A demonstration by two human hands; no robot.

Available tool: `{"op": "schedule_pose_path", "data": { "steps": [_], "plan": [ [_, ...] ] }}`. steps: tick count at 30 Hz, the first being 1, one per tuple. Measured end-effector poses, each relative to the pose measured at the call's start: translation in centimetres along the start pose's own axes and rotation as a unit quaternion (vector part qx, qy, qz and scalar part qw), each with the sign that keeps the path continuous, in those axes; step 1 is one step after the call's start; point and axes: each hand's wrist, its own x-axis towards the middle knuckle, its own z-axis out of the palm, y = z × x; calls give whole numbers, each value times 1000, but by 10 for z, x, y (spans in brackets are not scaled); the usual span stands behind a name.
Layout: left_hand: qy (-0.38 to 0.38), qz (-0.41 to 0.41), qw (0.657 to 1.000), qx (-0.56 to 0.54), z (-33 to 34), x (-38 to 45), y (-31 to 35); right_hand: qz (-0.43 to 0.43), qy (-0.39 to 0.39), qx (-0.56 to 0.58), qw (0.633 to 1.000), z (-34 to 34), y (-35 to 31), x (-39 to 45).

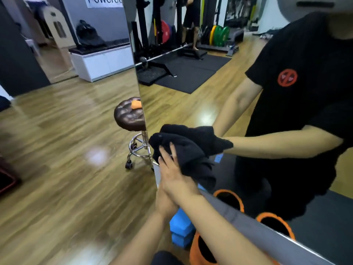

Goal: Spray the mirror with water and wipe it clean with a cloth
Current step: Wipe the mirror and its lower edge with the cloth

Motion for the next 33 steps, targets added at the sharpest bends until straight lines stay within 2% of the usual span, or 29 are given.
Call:
{"op": "schedule_pose_path", "data": {
  "steps": [1,2,3,4,6,8,9,10,11,12,15,20,22,25,29,33],
  "plan": [
    [-22,-86,983,-159,3,-3,-2,11,-18,-18,1000,6,-3,7],
    [-38,-67,979,-191,4,-4,-2,28,-8,5,1000,12,-4,9],
    [-53,-84,955,-278,6,-4,-1,27,-2,9,1000,21,-5,12],
    [-48,-77,951,-296,6,-4,-2,45,-7,45,998,32,-1,17],
    [-36,-46,975,-213,-1,-1,-6,50,-32,42,997,40,11,25],
    [-72,21,986,-148,-5,1,-13,41,64,-112,991,30,22,20],
    [-47,71,992,-90,-7,5,-20,-17,101,-228,968,24,26,18],
    [-37,100,992,-71,-12,10,-19,-100,94,-337,931,16,29,20],
    [-31,117,988,-96,-14,16,-18,-159,89,-400,898,9,32,22],
    [-12,137,986,-97,-16,22,-13,-193,108,-419,881,-2,31,22],
    [11,147,977,-152,-28,37,17,-185,251,-431,847,-51,11,15],
    [118,247,932,-237,-59,49,101,-183,338,-472,794,-132,-32,25],
    [157,302,913,-223,-76,55,141,-194,401,-453,772,-170,-49,25],
    [182,389,880,-203,-108,56,208,-184,479,-465,721,-234,-73,16],
    [231,439,858,-130,-146,58,271,-207,527,-457,686,-300,-103,12],
    [264,490,829,-62,-174,48,364,-206,579,-463,638,-393,-125,-13]
  ]
}}
